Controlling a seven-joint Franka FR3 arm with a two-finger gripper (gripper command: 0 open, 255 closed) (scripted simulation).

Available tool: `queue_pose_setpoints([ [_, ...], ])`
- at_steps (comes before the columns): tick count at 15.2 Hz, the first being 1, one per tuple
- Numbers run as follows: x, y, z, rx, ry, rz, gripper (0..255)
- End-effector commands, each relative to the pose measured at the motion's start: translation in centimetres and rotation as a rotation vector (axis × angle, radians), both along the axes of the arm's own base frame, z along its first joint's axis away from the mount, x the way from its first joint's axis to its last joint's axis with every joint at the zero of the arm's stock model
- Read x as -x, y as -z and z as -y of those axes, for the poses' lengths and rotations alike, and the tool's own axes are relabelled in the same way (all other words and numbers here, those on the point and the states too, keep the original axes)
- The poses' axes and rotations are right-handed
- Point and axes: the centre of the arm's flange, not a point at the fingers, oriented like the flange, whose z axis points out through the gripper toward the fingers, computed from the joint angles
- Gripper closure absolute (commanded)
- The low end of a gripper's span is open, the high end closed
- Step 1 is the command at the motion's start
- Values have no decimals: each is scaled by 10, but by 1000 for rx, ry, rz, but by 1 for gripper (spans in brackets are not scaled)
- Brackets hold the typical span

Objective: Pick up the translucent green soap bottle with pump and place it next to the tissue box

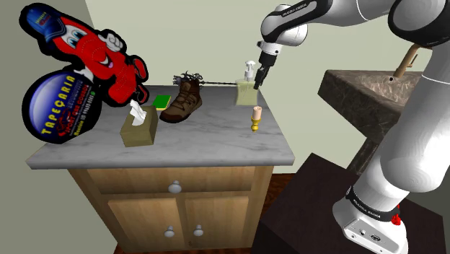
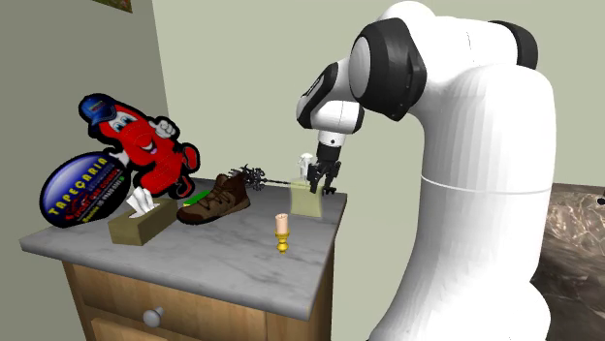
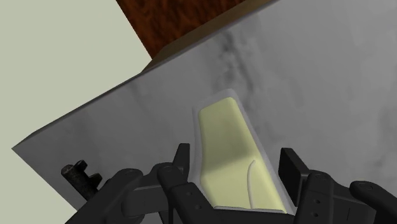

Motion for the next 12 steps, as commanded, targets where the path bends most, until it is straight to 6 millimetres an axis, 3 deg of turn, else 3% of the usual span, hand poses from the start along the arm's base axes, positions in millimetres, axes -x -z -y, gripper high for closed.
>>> queue_pose_setpoints([
  [1, 0, 1, 0, 0, -1, -1, 255],
  [6, 0, 1, -1, 0, -1, -1, 255],
  [12, 0, -31, -1, 0, -1, -1, 255],
])
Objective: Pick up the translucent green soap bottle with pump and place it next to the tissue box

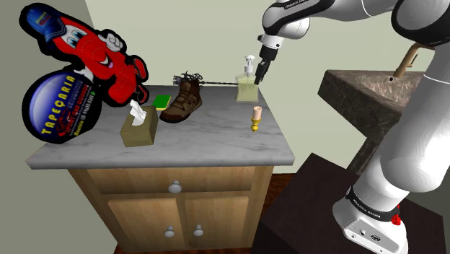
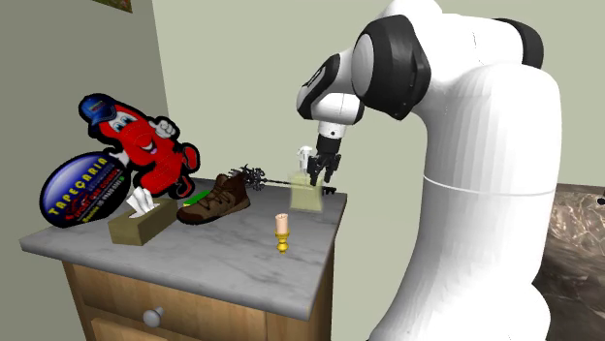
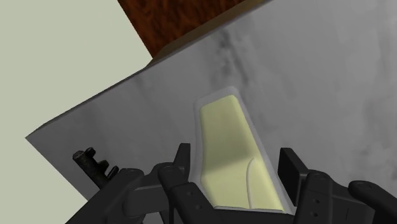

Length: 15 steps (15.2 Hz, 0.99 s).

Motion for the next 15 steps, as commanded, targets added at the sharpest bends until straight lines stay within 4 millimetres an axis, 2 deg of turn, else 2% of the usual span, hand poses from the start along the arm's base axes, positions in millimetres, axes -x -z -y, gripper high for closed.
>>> queue_pose_setpoints([
  [1, 0, -11, 0, 0, 0, 0, 255],
  [15, 0, -85, 0, 0, 0, 0, 255],
])
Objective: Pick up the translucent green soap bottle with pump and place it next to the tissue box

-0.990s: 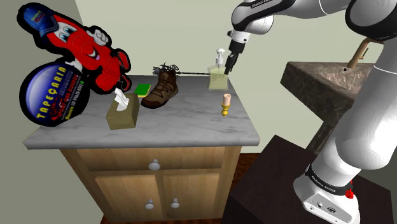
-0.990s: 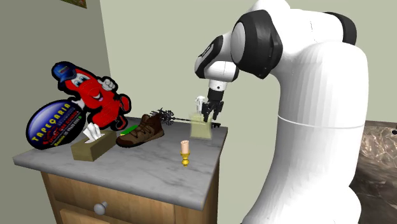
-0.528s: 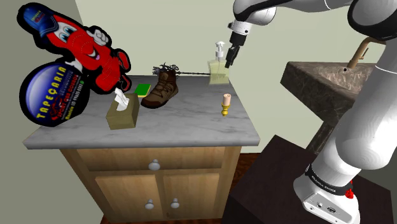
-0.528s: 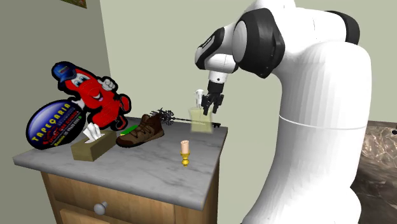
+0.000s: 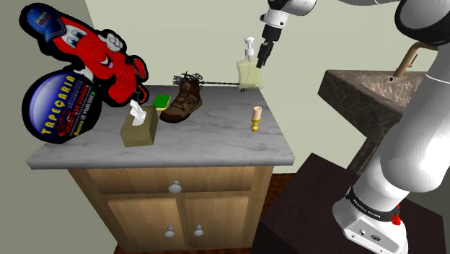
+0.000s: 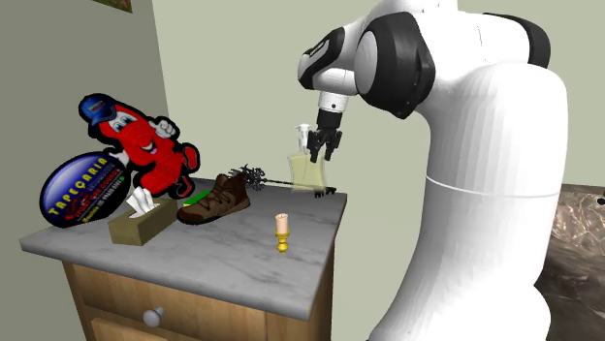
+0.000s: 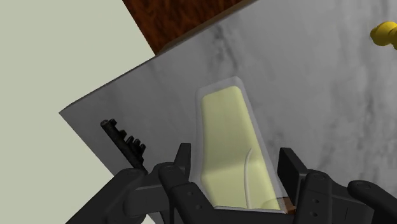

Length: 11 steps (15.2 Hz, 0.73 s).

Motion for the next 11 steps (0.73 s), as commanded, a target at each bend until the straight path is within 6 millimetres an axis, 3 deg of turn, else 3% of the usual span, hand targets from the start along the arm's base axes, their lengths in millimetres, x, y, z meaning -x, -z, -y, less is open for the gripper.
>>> queue_pose_setpoints([
  [1, 1, -10, 0, 0, 0, 0, 255],
  [11, 1, -63, 0, 0, 0, 0, 255],
])
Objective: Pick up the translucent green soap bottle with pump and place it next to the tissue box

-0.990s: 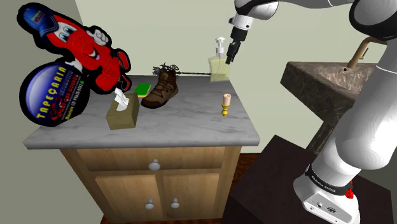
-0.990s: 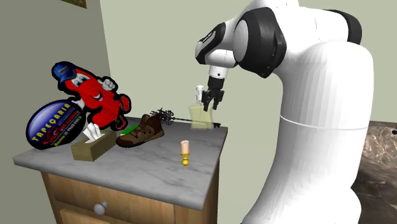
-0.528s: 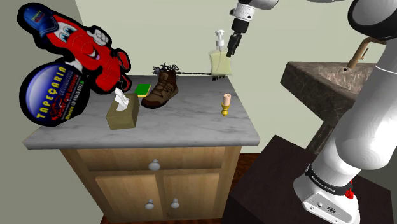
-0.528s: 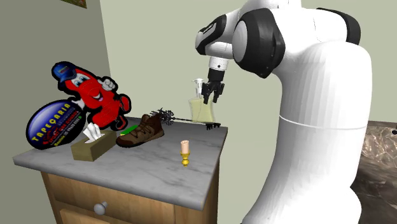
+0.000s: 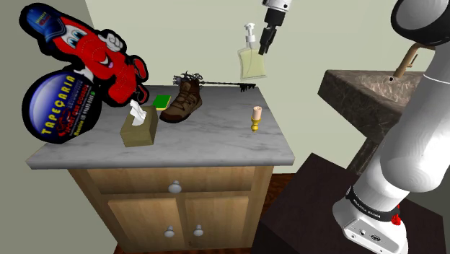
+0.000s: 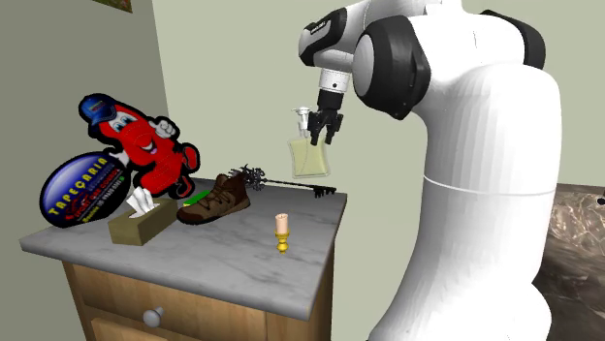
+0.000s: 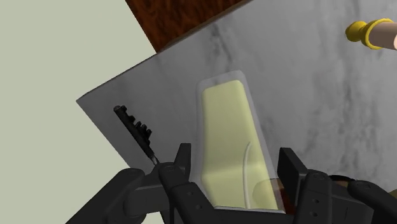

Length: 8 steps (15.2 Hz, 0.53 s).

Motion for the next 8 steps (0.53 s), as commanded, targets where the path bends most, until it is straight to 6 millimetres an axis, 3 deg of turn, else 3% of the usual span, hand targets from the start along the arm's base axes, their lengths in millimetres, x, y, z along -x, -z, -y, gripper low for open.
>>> queue_pose_setpoints([
  [1, -1, -11, 0, 0, 0, 0, 255],
  [8, -1, -48, 0, 0, 0, 0, 255],
])
